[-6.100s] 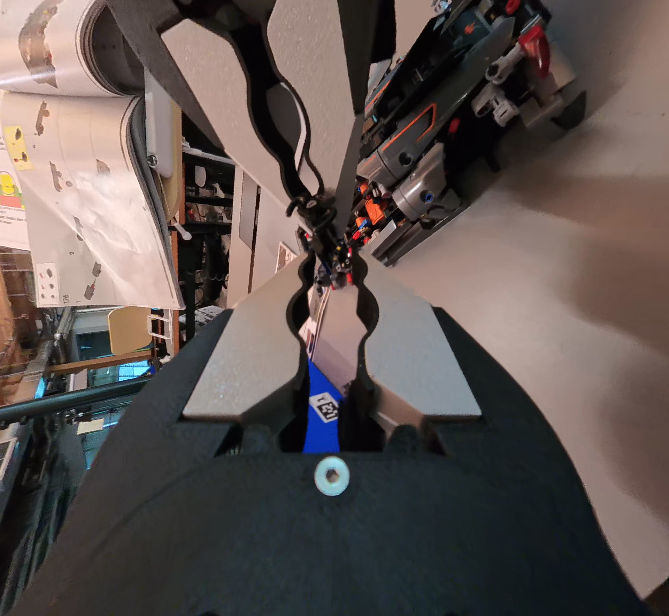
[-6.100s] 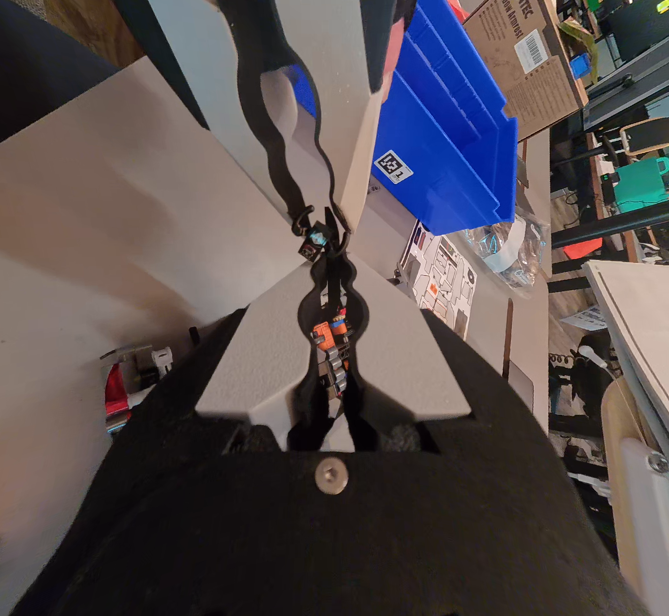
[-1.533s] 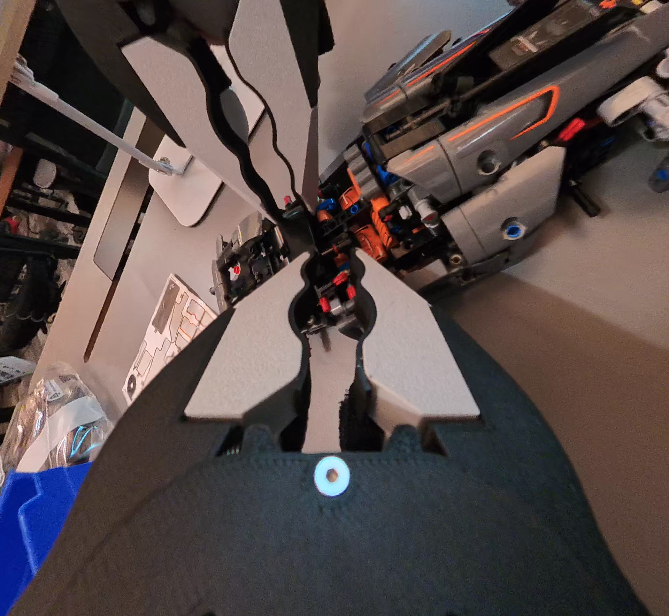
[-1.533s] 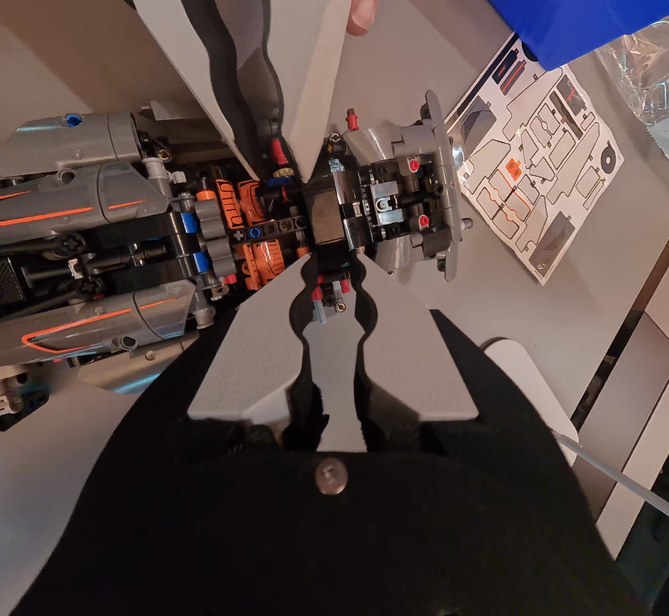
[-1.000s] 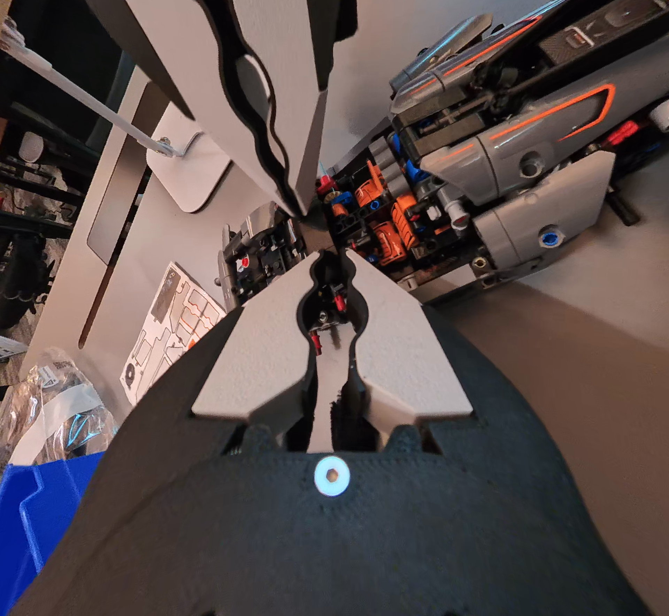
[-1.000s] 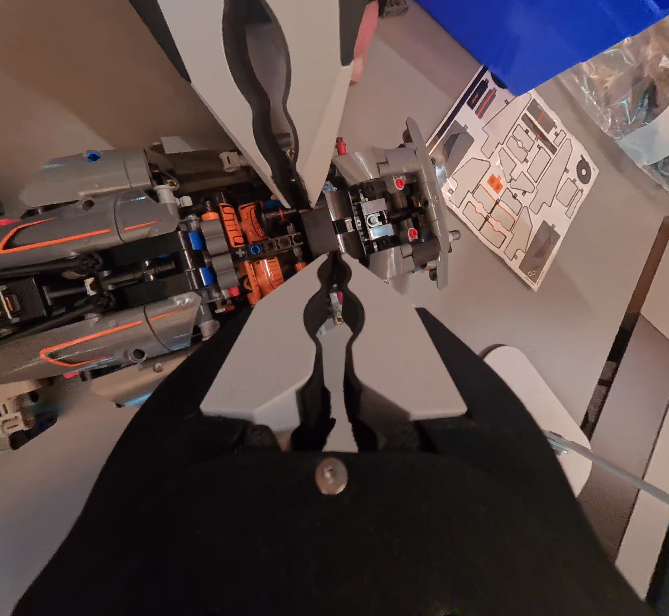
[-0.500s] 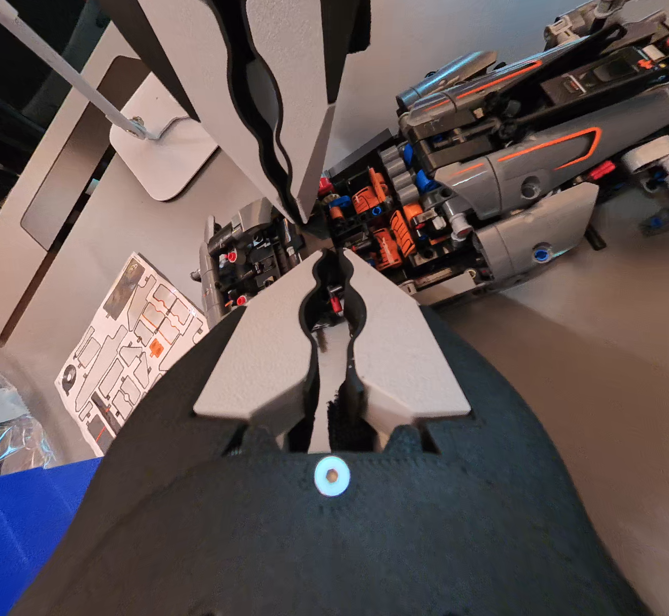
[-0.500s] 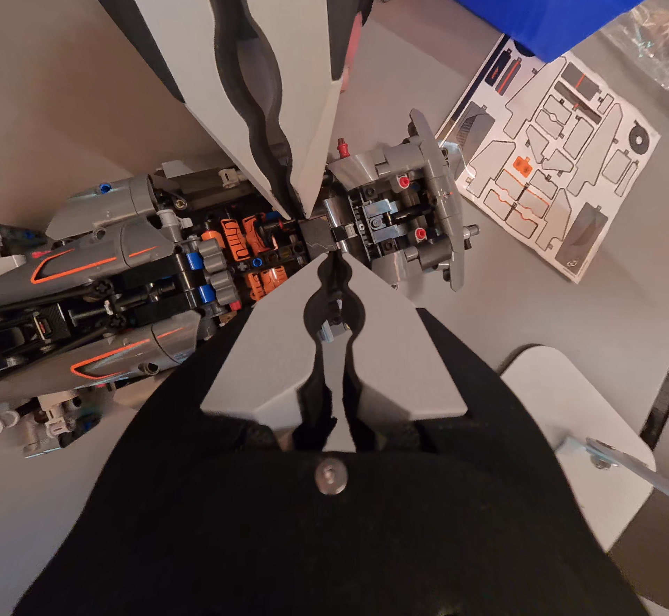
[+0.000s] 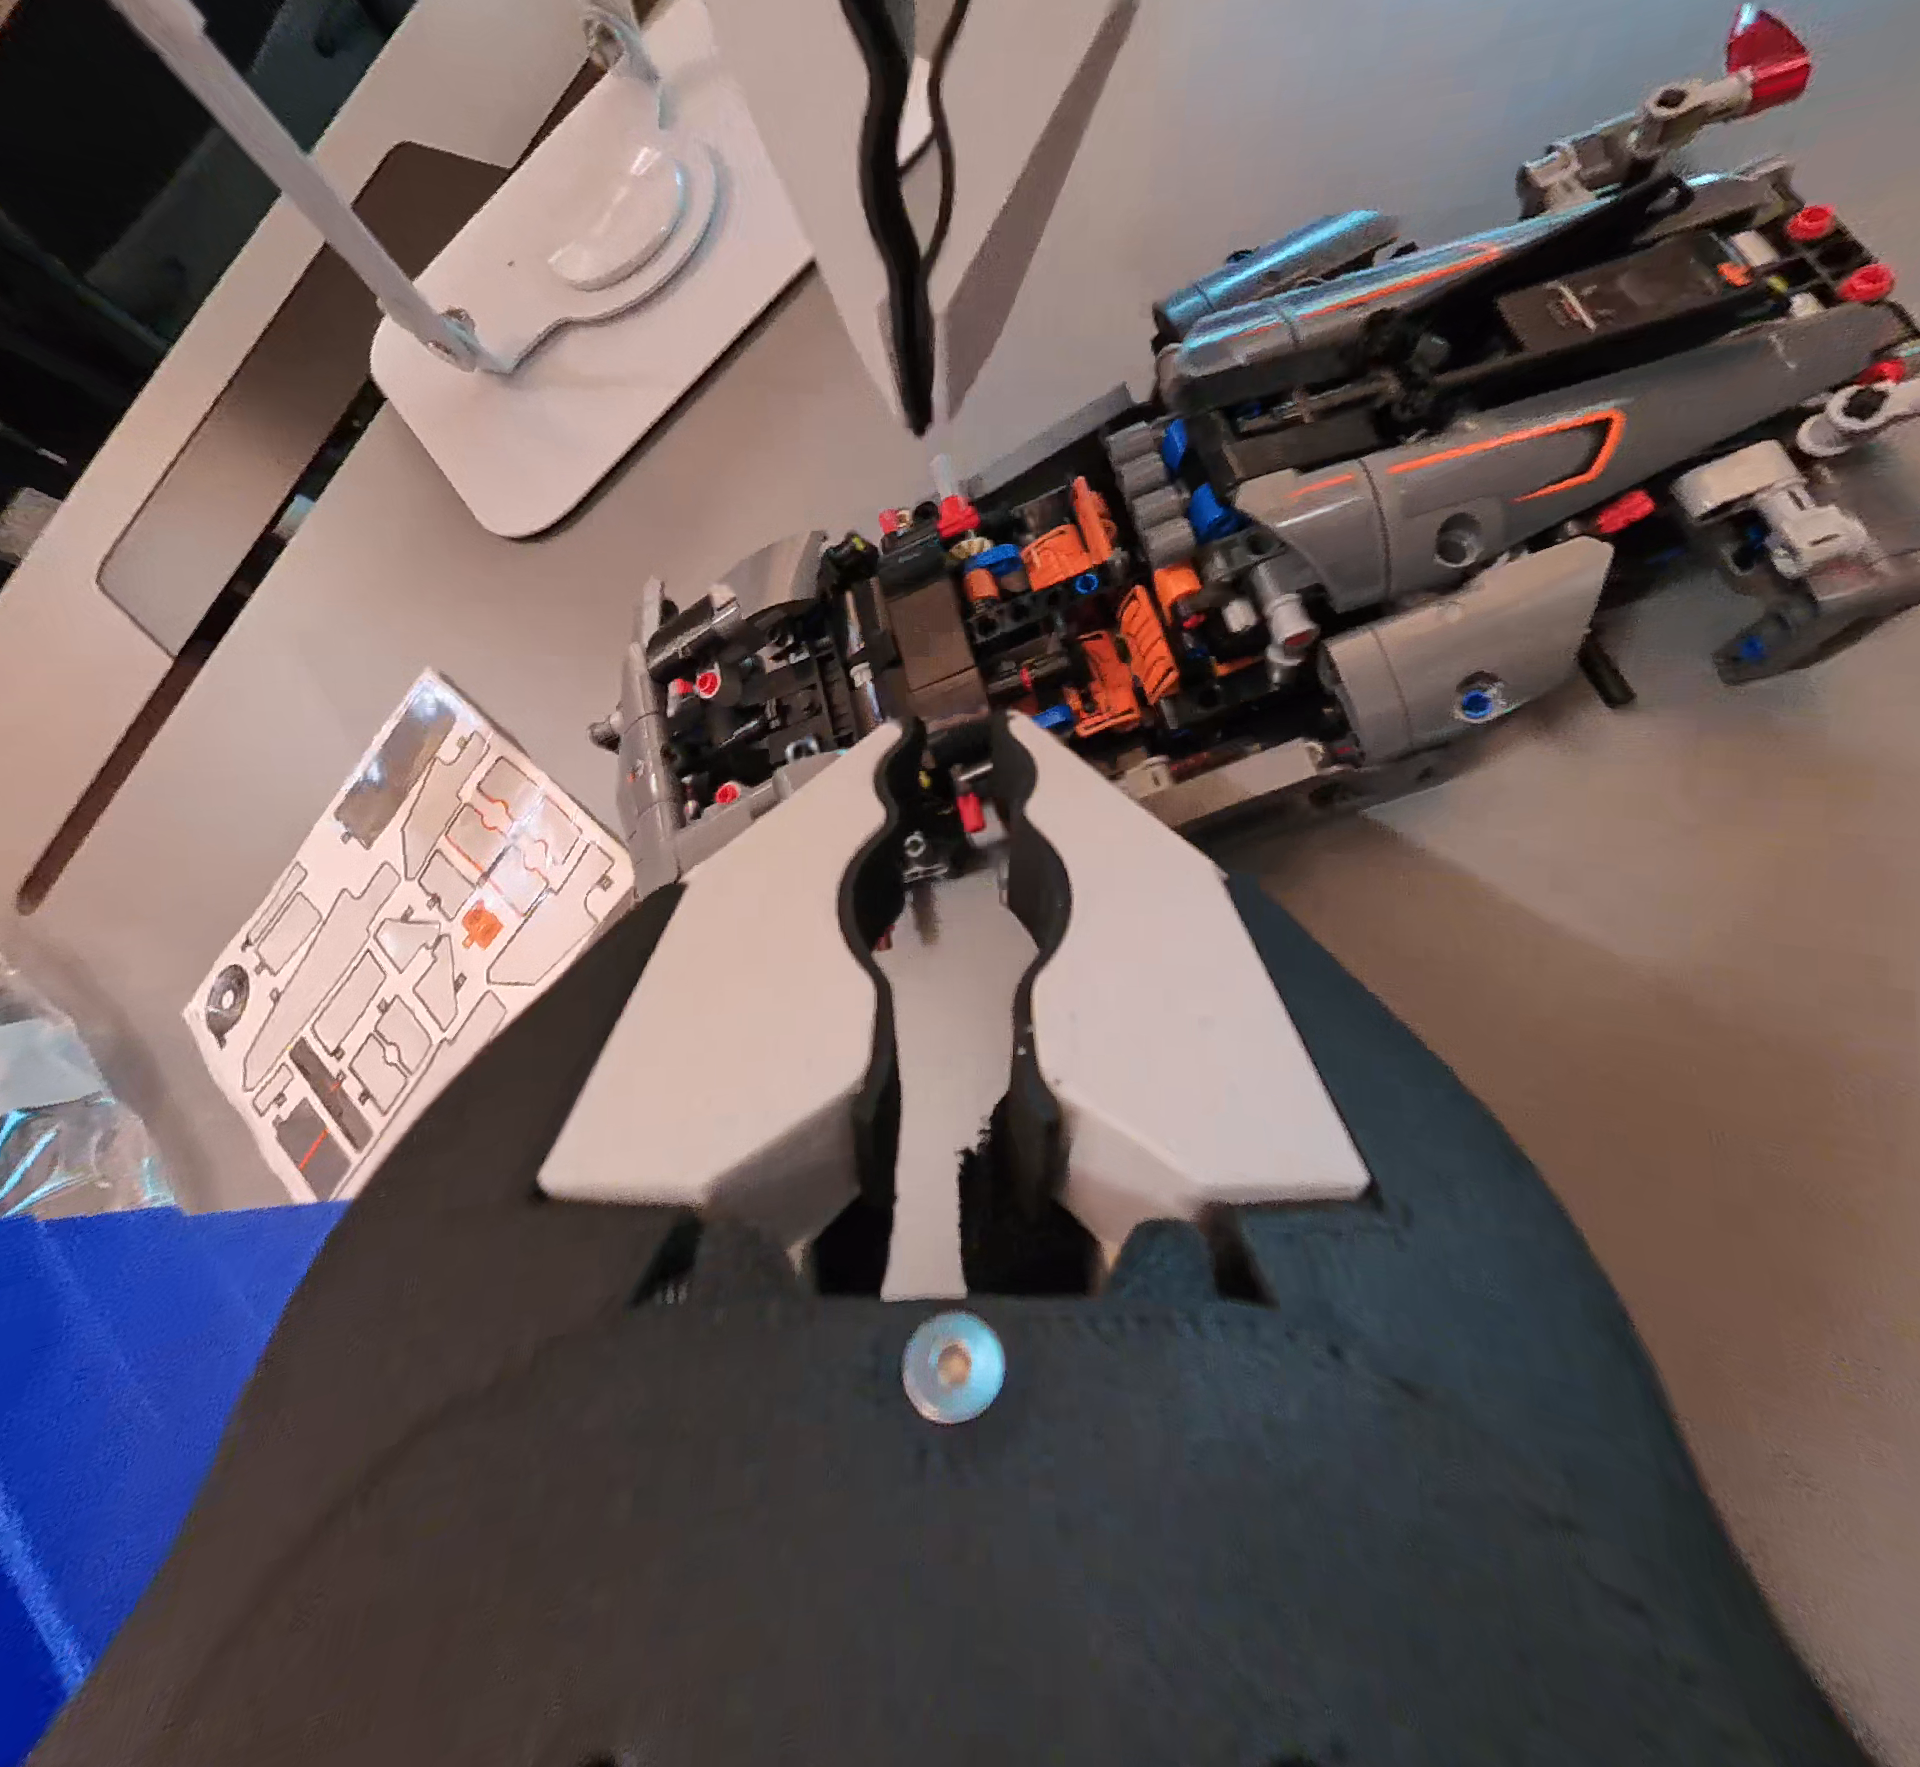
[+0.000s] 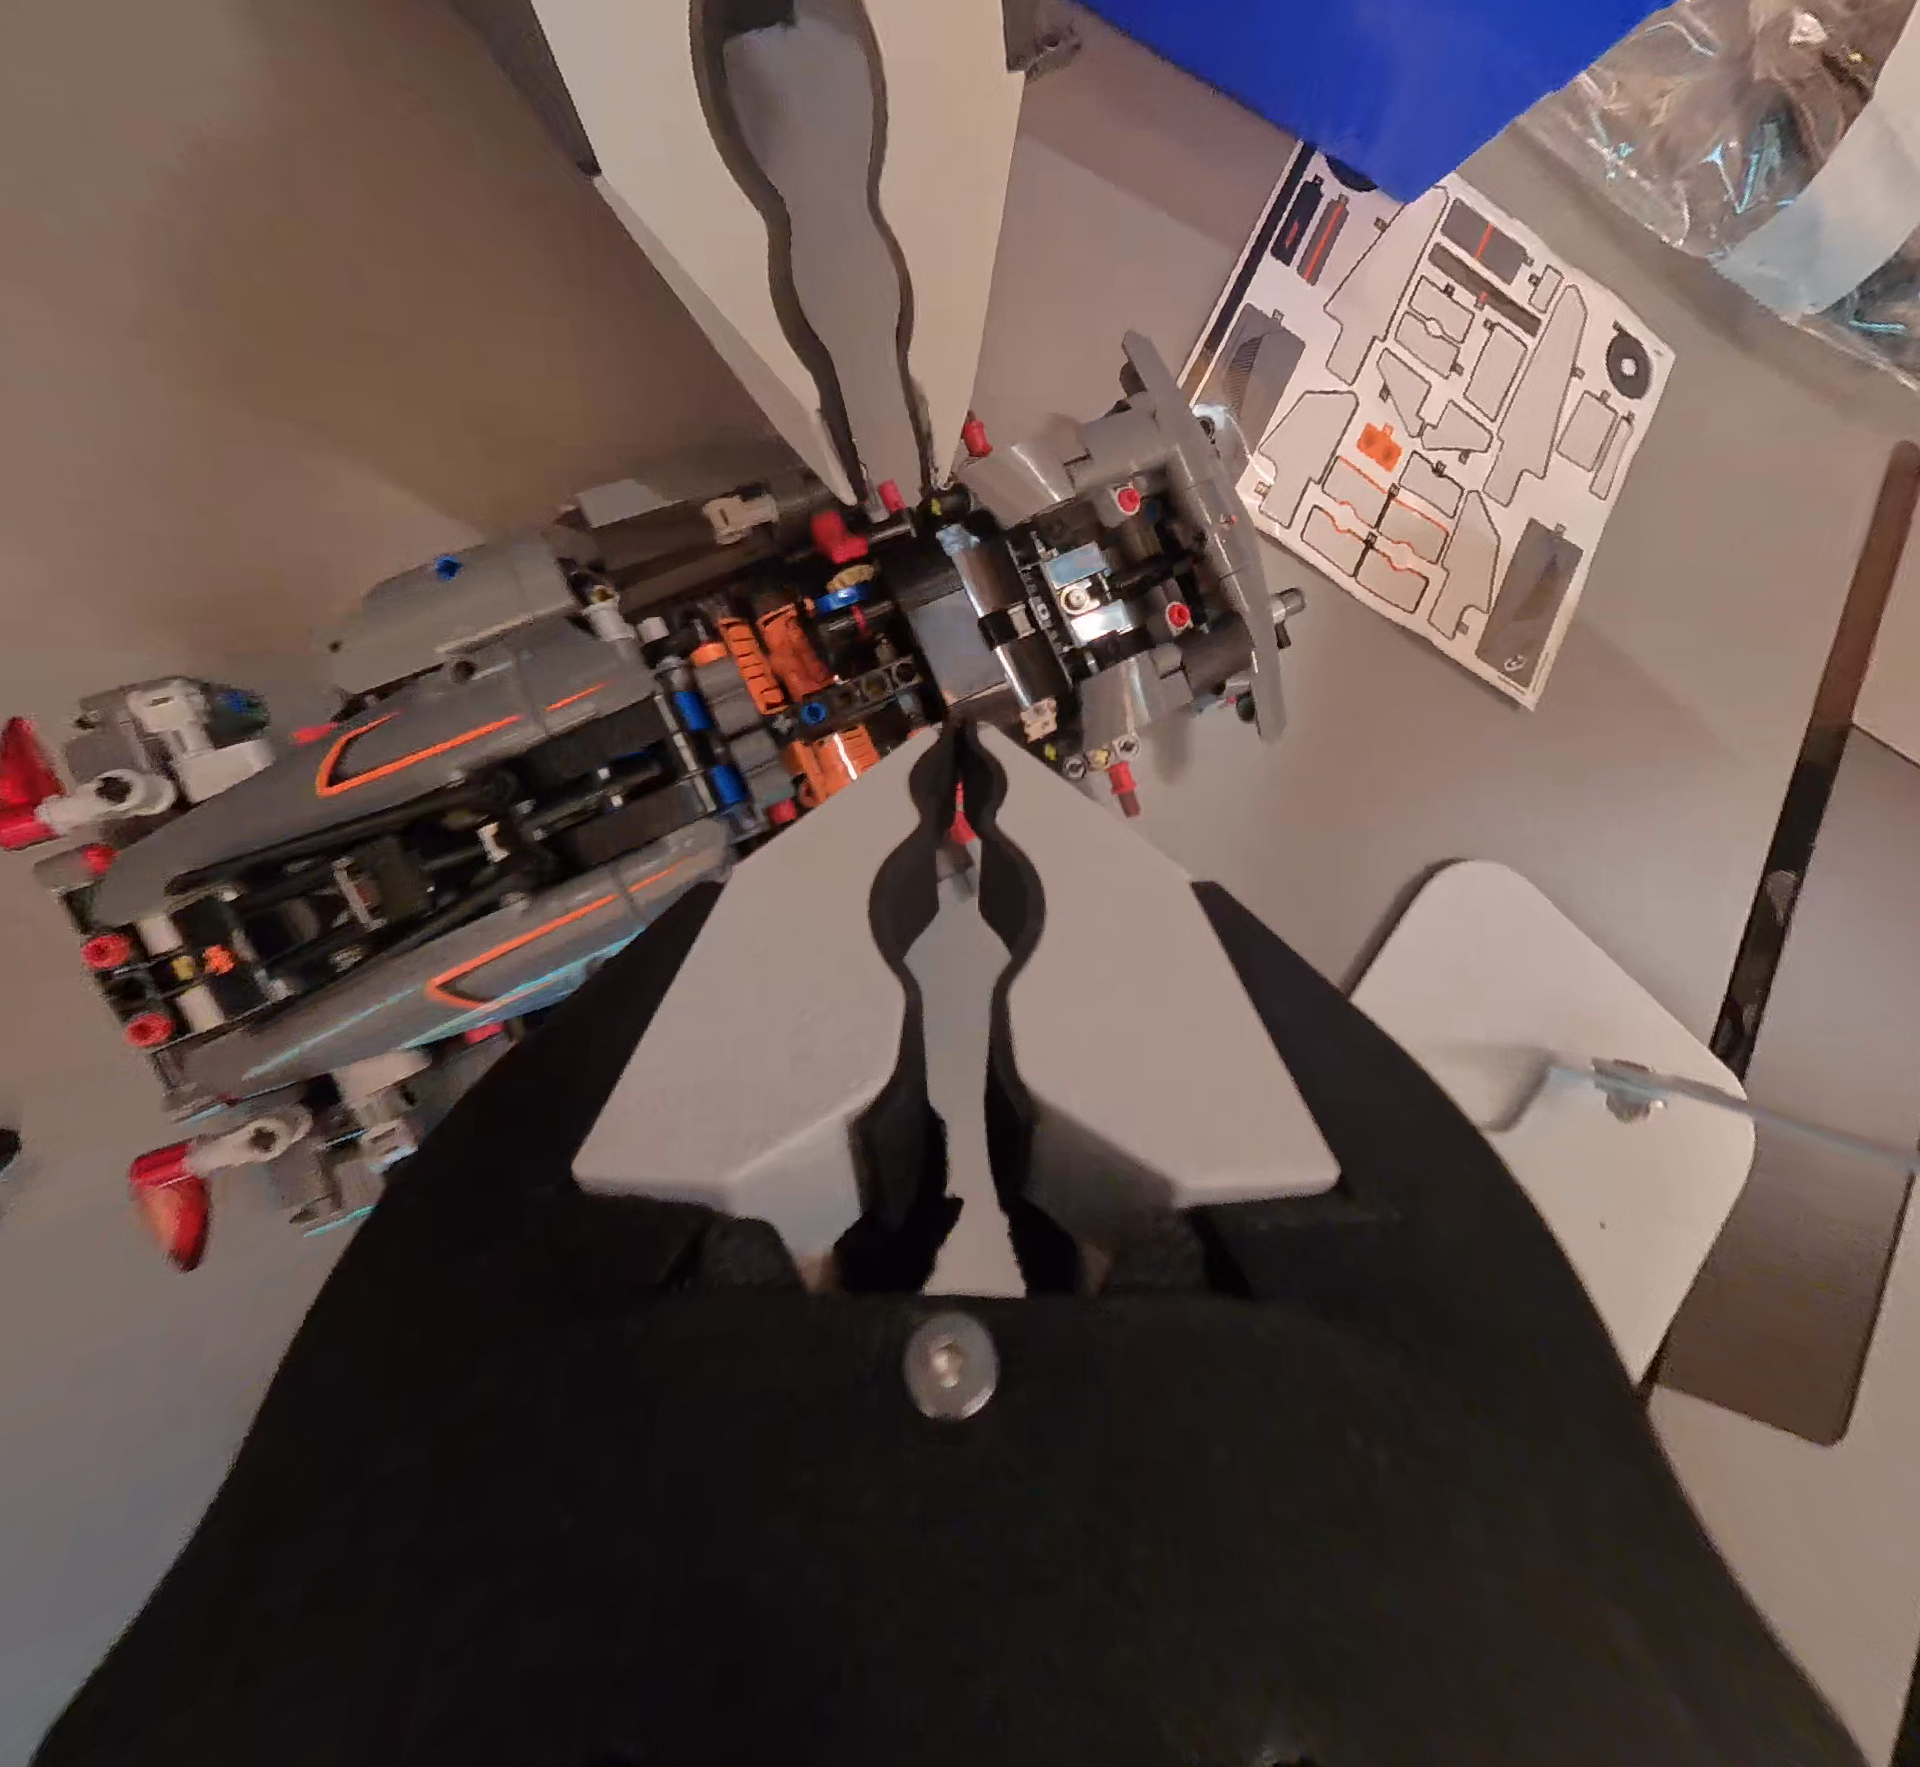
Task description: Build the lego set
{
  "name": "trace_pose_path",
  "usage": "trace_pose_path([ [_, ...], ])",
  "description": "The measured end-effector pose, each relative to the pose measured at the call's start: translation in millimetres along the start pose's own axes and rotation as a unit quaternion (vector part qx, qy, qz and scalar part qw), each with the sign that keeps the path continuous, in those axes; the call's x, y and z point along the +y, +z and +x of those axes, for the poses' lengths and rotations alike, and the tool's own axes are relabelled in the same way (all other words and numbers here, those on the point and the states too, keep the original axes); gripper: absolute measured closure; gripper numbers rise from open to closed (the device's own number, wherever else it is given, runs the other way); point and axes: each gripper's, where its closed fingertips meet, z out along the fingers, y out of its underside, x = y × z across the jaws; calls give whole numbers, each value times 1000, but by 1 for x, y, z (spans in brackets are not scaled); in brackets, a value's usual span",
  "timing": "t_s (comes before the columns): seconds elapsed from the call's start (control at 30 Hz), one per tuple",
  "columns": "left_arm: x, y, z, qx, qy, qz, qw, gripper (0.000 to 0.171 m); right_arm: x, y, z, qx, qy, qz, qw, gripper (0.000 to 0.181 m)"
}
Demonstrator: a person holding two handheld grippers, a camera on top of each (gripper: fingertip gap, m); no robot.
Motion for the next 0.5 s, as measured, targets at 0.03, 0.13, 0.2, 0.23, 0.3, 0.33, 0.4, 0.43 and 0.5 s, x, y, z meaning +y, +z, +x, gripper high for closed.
trace_pose_path([
  [0.03,-2,0,4,-1,11,0,1000,160,-1,-6,-3,8,2,2,1000,181],
  [0.13,-5,6,14,-5,46,-10,999,157,-4,-27,-10,31,22,10,999,181],
  [0.2,-8,12,19,-5,70,-11,997,162,-3,-38,-15,46,32,12,998,181],
  [0.23,-9,15,20,-3,74,-12,997,164,-2,-43,-20,50,36,15,998,181],
  [0.3,-7,21,19,-8,86,-22,996,170,2,-50,-28,60,44,13,997,181],
  [0.33,-7,23,19,-6,88,-26,996,170,5,-53,-32,64,47,11,997,181],
  [0.4,-11,24,17,-5,83,-23,996,171,10,-58,-39,70,54,11,996,181],
  [0.43,-10,25,16,-4,82,-27,996,171,11,-60,-43,72,57,13,996,181],
  [0.5,-7,29,15,2,80,-42,996,171,14,-64,-48,75,64,19,995,181],
])
